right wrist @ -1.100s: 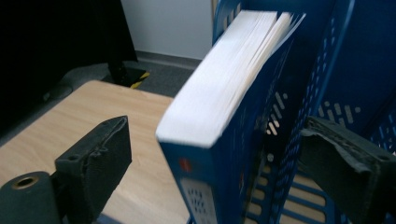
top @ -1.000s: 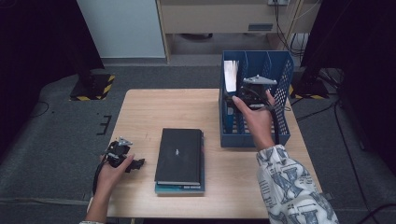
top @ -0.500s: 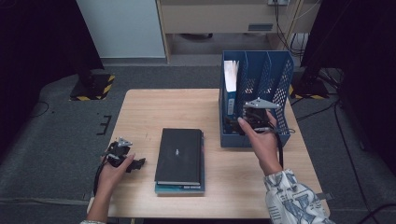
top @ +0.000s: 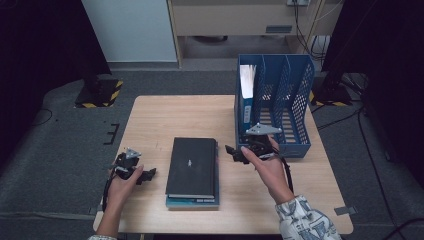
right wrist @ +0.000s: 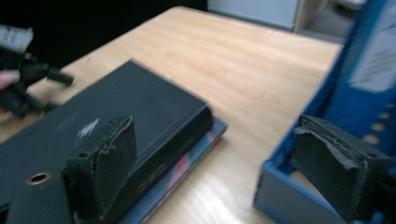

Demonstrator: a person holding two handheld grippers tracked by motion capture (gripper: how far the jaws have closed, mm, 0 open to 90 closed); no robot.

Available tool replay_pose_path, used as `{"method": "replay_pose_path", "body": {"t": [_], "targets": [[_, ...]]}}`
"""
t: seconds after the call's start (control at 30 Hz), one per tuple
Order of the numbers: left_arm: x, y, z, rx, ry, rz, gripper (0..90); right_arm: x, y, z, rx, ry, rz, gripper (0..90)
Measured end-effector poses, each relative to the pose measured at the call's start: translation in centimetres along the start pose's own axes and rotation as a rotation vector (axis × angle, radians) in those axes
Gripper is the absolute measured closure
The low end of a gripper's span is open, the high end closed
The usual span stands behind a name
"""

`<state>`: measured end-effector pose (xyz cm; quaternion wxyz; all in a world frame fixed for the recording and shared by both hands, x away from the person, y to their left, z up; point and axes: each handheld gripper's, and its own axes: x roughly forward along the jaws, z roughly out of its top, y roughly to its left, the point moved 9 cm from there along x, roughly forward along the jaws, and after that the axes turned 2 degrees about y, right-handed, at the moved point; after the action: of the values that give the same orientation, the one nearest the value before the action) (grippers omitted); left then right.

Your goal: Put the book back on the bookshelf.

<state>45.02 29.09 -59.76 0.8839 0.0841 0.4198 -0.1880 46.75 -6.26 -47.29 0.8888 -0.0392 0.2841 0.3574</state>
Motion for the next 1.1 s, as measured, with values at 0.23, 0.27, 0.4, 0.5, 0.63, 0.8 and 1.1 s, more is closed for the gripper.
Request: {"method": "replay_pose_path", "body": {"t": [0.23,0.27,0.4,0.5,0.63,0.8,1.1], "targets": [[-1.2,0.6,0.4,-0.033,-0.066,0.016,6.7,1.3,1.7,-2.0,-0.001,0.028,0.053,12.3],[-1.4,0.7,0.4,-0.024,-0.063,0.016,7.2,1.4,1.9,-2.3,-0.001,0.032,0.049,12.5],[-2.1,-0.1,0.7,-0.029,-0.093,0.004,8.0,1.9,2.6,-3.4,0.021,0.041,0.061,12.9],[-2.8,-0.7,0.8,-0.027,-0.107,-0.002,8.2,2.5,3.2,-4.3,0.036,0.06,0.072,13.6],[-4.0,-1.9,1.3,-0.013,-0.143,-0.029,9.4,3.1,3.9,-4.7,0.043,0.074,0.086,13.7],[-4.6,-3.4,1.9,-0.001,-0.169,-0.071,9.5,3.5,4.7,-5.1,0.037,0.095,0.1,13.7],[-5.2,-6.2,3.5,0.074,-0.19,-0.144,11.4,3.9,5.9,-5.8,0.026,0.13,0.145,13.5]]}}
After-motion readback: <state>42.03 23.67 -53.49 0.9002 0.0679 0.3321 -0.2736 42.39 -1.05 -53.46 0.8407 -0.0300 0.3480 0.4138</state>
